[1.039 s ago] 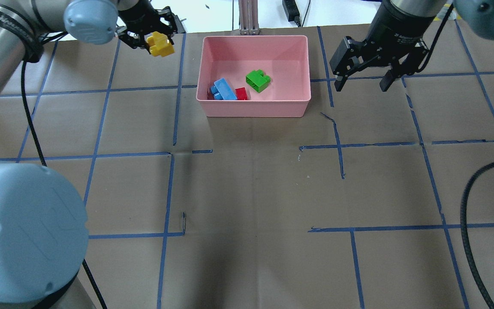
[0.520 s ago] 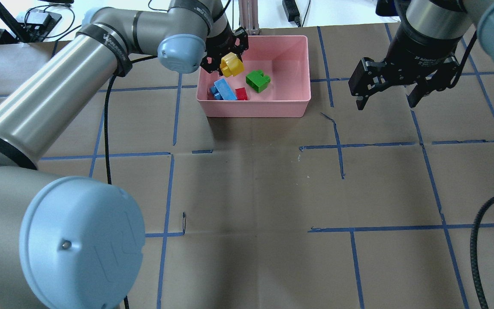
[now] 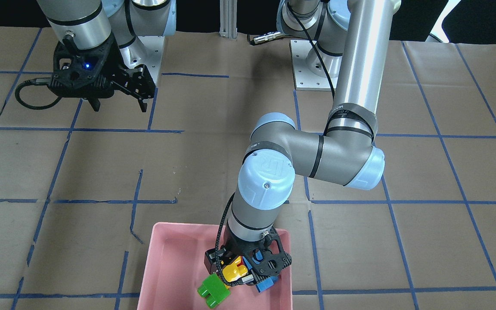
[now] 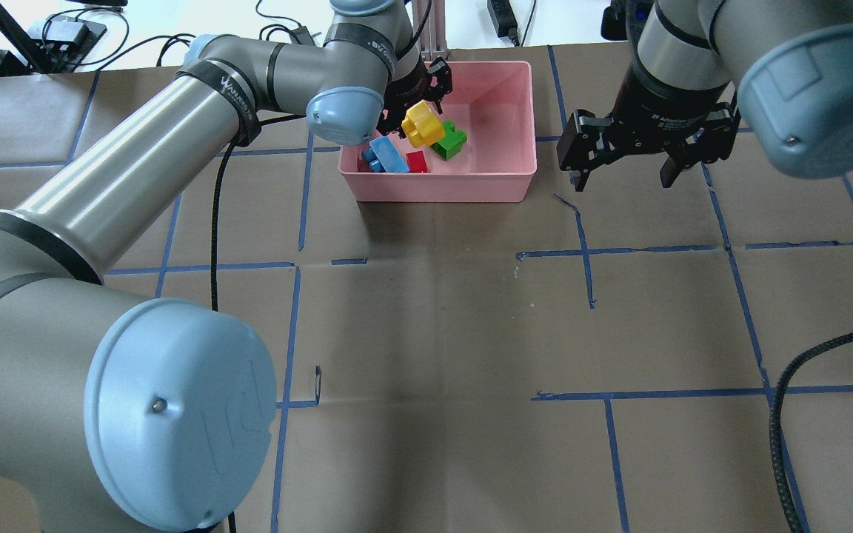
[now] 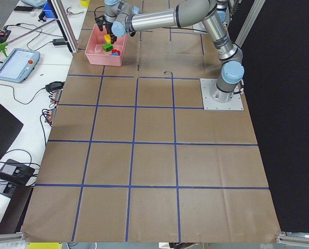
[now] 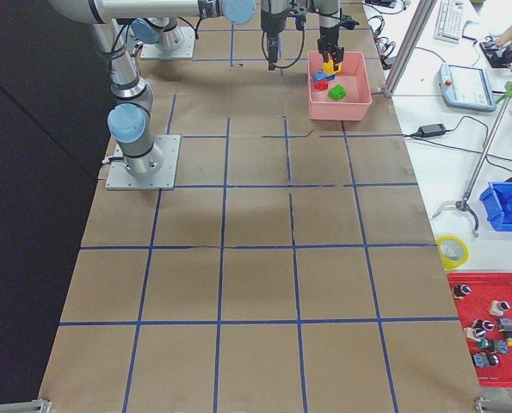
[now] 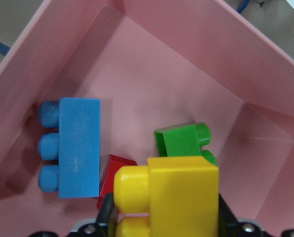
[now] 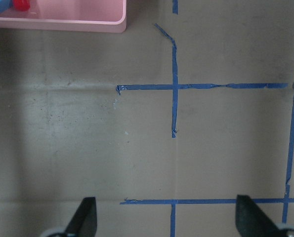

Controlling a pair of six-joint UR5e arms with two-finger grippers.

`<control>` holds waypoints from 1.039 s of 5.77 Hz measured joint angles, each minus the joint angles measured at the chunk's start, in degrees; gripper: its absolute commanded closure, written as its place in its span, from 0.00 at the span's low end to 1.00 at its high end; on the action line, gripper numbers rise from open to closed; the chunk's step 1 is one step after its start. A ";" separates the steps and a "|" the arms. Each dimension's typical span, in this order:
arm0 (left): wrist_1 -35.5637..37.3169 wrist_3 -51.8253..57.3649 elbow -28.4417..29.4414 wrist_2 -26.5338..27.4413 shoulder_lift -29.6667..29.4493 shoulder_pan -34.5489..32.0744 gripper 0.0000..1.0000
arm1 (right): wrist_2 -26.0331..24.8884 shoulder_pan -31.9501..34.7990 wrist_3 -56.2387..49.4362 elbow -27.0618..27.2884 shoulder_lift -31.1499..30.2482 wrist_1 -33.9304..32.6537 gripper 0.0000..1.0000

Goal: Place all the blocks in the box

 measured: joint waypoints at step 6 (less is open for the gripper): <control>-26.54 41.07 -11.34 0.43 27.21 14.00 0.00 | 0.07 0.14 -0.05 0.29 0.17 -1.00 0.00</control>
